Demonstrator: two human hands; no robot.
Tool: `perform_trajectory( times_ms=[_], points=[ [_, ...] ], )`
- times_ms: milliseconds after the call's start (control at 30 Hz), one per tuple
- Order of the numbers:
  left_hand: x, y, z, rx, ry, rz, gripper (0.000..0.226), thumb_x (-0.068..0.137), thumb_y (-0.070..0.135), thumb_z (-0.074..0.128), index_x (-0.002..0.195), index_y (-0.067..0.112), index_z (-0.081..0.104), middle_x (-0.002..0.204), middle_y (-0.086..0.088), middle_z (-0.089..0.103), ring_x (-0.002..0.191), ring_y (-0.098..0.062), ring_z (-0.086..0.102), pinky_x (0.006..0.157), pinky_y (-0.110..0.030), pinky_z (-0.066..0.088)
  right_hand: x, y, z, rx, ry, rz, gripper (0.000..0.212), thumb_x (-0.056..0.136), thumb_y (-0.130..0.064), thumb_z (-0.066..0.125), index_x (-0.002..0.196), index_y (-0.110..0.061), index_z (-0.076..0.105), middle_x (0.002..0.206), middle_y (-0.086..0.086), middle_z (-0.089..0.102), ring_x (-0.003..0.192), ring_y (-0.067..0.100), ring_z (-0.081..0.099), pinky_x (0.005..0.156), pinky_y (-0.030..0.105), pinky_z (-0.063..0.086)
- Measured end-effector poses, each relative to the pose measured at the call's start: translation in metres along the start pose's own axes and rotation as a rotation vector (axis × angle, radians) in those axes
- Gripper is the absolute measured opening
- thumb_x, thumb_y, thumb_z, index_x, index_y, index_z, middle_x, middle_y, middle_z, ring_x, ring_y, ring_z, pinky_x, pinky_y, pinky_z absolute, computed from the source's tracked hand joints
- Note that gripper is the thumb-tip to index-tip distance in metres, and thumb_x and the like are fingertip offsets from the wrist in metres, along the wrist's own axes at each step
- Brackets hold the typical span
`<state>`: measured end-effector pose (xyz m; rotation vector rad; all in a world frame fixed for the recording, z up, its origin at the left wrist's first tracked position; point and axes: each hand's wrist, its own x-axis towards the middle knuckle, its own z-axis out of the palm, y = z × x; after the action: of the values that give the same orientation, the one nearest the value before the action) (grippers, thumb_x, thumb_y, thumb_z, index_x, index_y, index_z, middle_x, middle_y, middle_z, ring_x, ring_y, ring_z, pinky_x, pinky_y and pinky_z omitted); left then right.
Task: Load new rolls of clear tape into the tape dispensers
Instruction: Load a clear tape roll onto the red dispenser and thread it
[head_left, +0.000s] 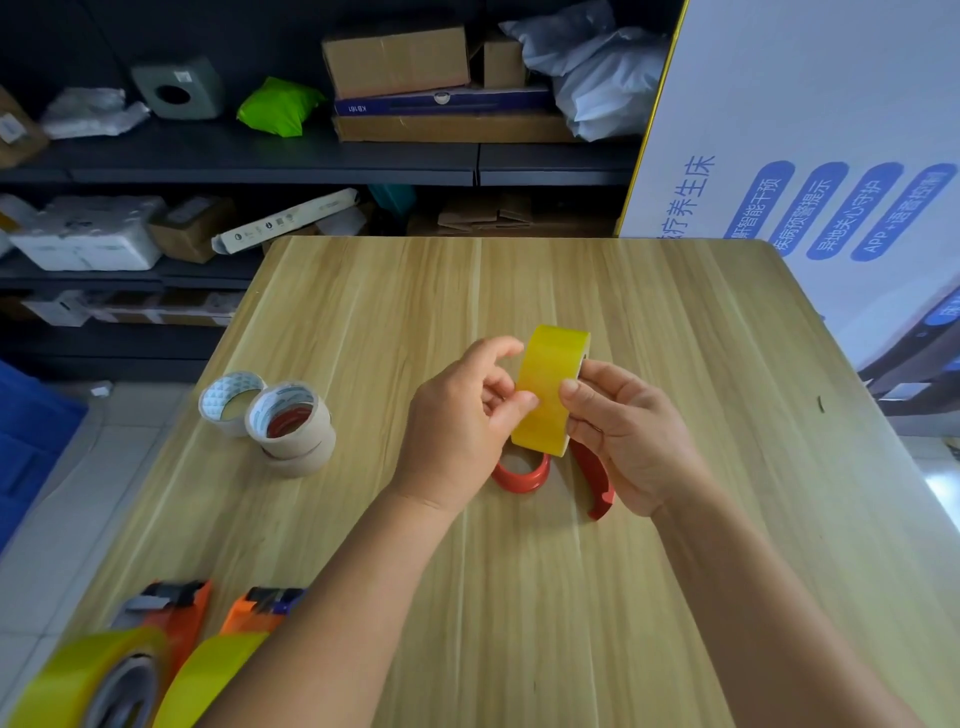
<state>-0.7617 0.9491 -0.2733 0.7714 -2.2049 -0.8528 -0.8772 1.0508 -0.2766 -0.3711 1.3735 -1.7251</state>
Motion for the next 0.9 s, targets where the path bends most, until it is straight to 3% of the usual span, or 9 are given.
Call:
perform_trajectory(
  times_ms=[100,200,300,400,533,633,700,800,900],
  points=[
    [0.007,0.002,-0.002,0.005,0.002,-0.003,0.025,0.077,0.016,0.076,0.102,0.016,0.072,0.08,0.007,0.065,0.067,-0.011,0.062,0.07,-0.029,0.055,0.002,-0.002,0.002,-0.006,-0.005,-0.001,0.043,0.072,-0.018,0.074,0.111,-0.003,0.066,0.111,0.024,0.068,0.098,0.038,0.059,0.103,0.059,0.037],
    [0.012,0.0,-0.003,0.03,0.0,0.0,0.016,0.077,0.015,0.075,0.092,0.015,0.074,0.083,0.004,0.068,0.065,-0.007,0.061,0.068,-0.02,0.053,0.003,-0.003,0.004,-0.031,-0.004,0.0,0.044,0.071,-0.02,0.076,0.111,-0.005,0.067,0.112,0.025,0.068,0.1,0.04,0.058,0.103,0.062,0.036],
    [0.016,0.001,-0.005,0.013,-0.02,-0.059,0.008,0.078,0.017,0.074,0.086,0.016,0.074,0.074,0.009,0.066,0.064,-0.002,0.059,0.065,-0.011,0.047,0.003,-0.004,0.004,-0.064,-0.012,0.002,0.041,0.072,-0.019,0.079,0.11,-0.007,0.068,0.112,0.023,0.068,0.1,0.04,0.06,0.102,0.064,0.035],
    [0.021,0.003,-0.008,0.05,-0.068,-0.065,0.005,0.084,0.02,0.069,0.08,0.017,0.071,0.064,0.015,0.059,0.063,-0.005,0.058,0.063,-0.018,0.047,0.003,-0.004,0.001,-0.088,-0.014,0.008,0.038,0.075,-0.019,0.071,0.111,-0.007,0.066,0.109,0.017,0.071,0.114,0.044,0.058,0.104,0.062,0.038],
    [0.024,0.005,-0.007,0.234,-0.164,-0.018,0.014,0.093,0.022,0.054,0.087,0.015,0.064,0.083,0.007,0.056,0.074,-0.012,0.05,0.067,-0.027,0.038,0.005,0.0,0.0,-0.138,0.007,-0.003,0.022,0.085,-0.012,0.067,0.107,-0.012,0.068,0.107,0.013,0.072,0.112,0.041,0.06,0.102,0.06,0.04],
    [0.02,0.005,-0.003,0.316,-0.225,0.023,0.011,0.098,0.022,0.044,0.088,0.02,0.049,0.094,0.006,0.049,0.081,-0.012,0.043,0.069,-0.026,0.032,0.005,-0.001,0.003,-0.145,0.03,0.012,0.02,0.082,-0.016,0.072,0.101,-0.011,0.071,0.108,0.024,0.069,0.108,0.049,0.058,0.098,0.062,0.043],
    [0.012,0.004,0.0,0.273,-0.195,0.094,0.01,0.097,0.018,0.045,0.087,0.018,0.045,0.092,0.006,0.044,0.081,-0.012,0.04,0.068,-0.027,0.032,0.006,-0.002,0.003,-0.132,0.042,0.026,0.019,0.085,-0.014,0.069,0.101,-0.004,0.069,0.103,0.024,0.07,0.098,0.045,0.065,0.092,0.054,0.052],
    [0.005,0.001,0.006,0.272,-0.062,0.175,0.009,0.092,0.013,0.048,0.084,0.009,0.049,0.092,-0.001,0.044,0.085,-0.013,0.038,0.066,-0.028,0.035,0.007,-0.002,0.004,-0.082,0.007,0.043,0.019,0.09,-0.008,0.061,0.105,0.004,0.065,0.094,0.02,0.072,0.081,0.026,0.07,0.071,0.034,0.06],
    [0.009,-0.002,0.003,0.192,-0.048,0.128,0.006,0.091,0.013,0.054,0.087,0.011,0.05,0.09,0.004,0.046,0.085,-0.013,0.043,0.065,-0.029,0.039,0.008,-0.001,0.007,-0.081,0.012,0.031,0.024,0.09,-0.011,0.061,0.107,0.004,0.065,0.097,0.022,0.07,0.084,0.029,0.068,0.078,0.041,0.058]
  ],
)
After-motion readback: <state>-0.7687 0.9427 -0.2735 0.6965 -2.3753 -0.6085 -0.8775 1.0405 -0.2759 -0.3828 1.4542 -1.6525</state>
